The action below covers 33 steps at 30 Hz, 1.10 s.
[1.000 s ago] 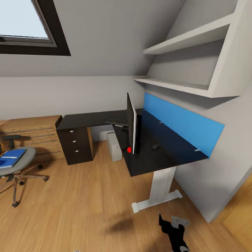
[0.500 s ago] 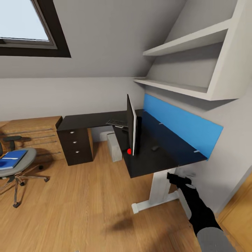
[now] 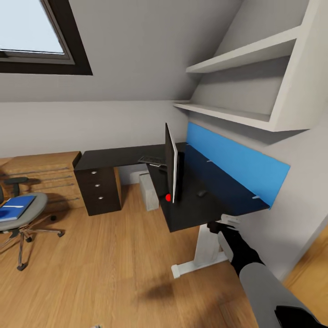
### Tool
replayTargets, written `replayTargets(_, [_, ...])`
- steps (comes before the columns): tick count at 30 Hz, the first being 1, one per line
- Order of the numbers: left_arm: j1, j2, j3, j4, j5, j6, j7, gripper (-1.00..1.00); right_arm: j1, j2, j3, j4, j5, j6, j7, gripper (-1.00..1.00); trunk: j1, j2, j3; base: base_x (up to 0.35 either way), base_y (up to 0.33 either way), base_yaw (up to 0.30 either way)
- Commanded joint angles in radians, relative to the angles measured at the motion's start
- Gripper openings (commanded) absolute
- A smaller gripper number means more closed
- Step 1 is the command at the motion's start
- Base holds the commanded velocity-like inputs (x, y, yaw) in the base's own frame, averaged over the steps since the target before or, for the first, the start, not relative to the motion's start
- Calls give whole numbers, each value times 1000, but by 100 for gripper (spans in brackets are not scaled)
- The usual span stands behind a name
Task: In the bedroom, organize the workspace by keeping the computer under the desk, ensuring the monitor is on the desk, placing the keyboard on the desk next to the monitor, placing the mouse on the desk next to the keyboard, moving the folder from the swivel chair onto the desk next to the mouse, stacking the notebook on top of the folder with the pen on top of the notebook, and positioning the swivel chair next to the desk.
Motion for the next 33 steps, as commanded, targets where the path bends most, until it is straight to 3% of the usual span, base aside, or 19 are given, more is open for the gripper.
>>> replayTargets(1, [0, 0, -2, 0, 7, -19, 3, 100, -3, 8, 1, 6, -9, -3, -5, 100, 0, -1, -1, 13, 0, 0])
replayTargets(8, [0, 0, -3, 0, 7, -71, 2, 100, -9, 48, 29, 35, -2, -27, -7, 100, 0, -1, -1, 161, 0, 0])
replayTargets(12, [0, -1, -4, 0, 7, -80, 2, 100, -10, 54, 36, 39, -1, -32, -7, 100, 0, -1, -1, 286, 0, 0])
replayTargets(22, [0, -3, -5, 0, 7, -85, 3, 100, -11, 53, 36, 43, -2, -41, -8, 100, 0, -1, -1, 313, 0, 0])
replayTargets(33, [0, -3, -5, 0, 7, -84, 4, 100, -11, 38, 31, 111, -6, -128, -9, 100, 0, -1, -1, 321, 0, 0])
